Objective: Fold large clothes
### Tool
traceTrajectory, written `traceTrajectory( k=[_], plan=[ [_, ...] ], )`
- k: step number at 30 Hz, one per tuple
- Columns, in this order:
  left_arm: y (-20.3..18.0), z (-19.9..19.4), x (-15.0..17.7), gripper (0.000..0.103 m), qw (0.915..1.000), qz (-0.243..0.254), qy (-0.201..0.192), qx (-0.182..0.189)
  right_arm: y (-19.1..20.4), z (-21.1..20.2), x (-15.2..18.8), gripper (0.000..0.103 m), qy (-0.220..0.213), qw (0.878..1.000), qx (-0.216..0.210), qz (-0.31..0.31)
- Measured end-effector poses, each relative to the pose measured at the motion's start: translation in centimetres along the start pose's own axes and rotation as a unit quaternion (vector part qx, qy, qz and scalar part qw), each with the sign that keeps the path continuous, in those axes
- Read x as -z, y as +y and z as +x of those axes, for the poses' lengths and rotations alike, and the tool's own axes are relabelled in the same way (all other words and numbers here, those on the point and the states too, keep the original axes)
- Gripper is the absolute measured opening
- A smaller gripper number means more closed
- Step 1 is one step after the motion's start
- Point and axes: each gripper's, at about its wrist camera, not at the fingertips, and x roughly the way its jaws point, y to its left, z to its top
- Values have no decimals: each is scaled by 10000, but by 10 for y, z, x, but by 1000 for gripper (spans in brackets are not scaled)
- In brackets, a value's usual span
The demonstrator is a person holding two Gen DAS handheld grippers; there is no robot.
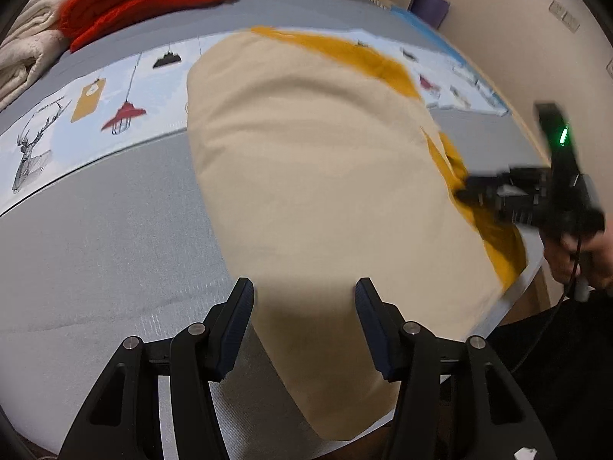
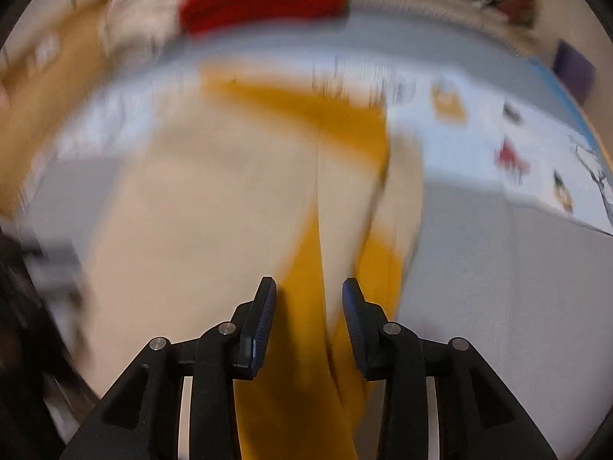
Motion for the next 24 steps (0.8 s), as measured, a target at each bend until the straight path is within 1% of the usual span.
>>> traceTrajectory(
  k=[1,2,3,4,6,8,9,10,11,12,13,15,16,17,20,21,24],
  plan=[
    [-1,7,2,51,9999,41,143,-73,0,17,17,37,485,9985,228,-134],
    [-1,13,4,51,9994,85,290,-143,-2,23,26,37,671,9973,265,-165],
    [0,16,6,51,9991,99,363,-181,-5,24,32,39,743,9968,247,-148],
    [2,17,6,54,9991,67,376,-199,-10,21,36,46,728,9971,191,-61],
    [9,14,3,55,9995,-115,306,-54,-25,12,38,52,637,9973,127,331],
    [23,11,-2,55,9987,-465,197,63,-40,4,37,54,465,9961,77,750],
    [31,12,-5,56,9974,-690,160,102,-46,1,37,57,384,9948,9,942],
    [38,15,-7,63,9960,-866,148,138,-52,1,34,63,336,9930,-69,1127],
    [47,18,-11,69,9933,-1127,135,199,-58,2,34,66,322,9902,-156,1351],
    [55,23,-15,70,9898,-1385,129,295,-64,5,34,69,352,9865,-265,1576],
    [61,28,-18,70,9869,-1556,141,402,-69,13,34,69,446,9813,-469,1815],
    [71,42,-23,70,9784,-1913,225,746,-72,28,36,69,704,9733,-790,2035],
    [75,51,-25,70,9726,-2089,291,973,-70,34,35,69,816,9720,-835,2042],
    [79,59,-27,76,9676,-2233,344,1127,-68,39,34,69,859,9726,-817,2000],
    [88,78,-33,83,9560,-2523,420,1439,-66,47,29,69,894,9723,-861,1979],
    [91,85,-35,83,9510,-2637,434,1557,-66,49,27,69,910,9710,-890,2023],
    [98,97,-36,85,9411,-2843,431,1780,-68,54,24,69,902,9685,-951,2119]
  ],
)
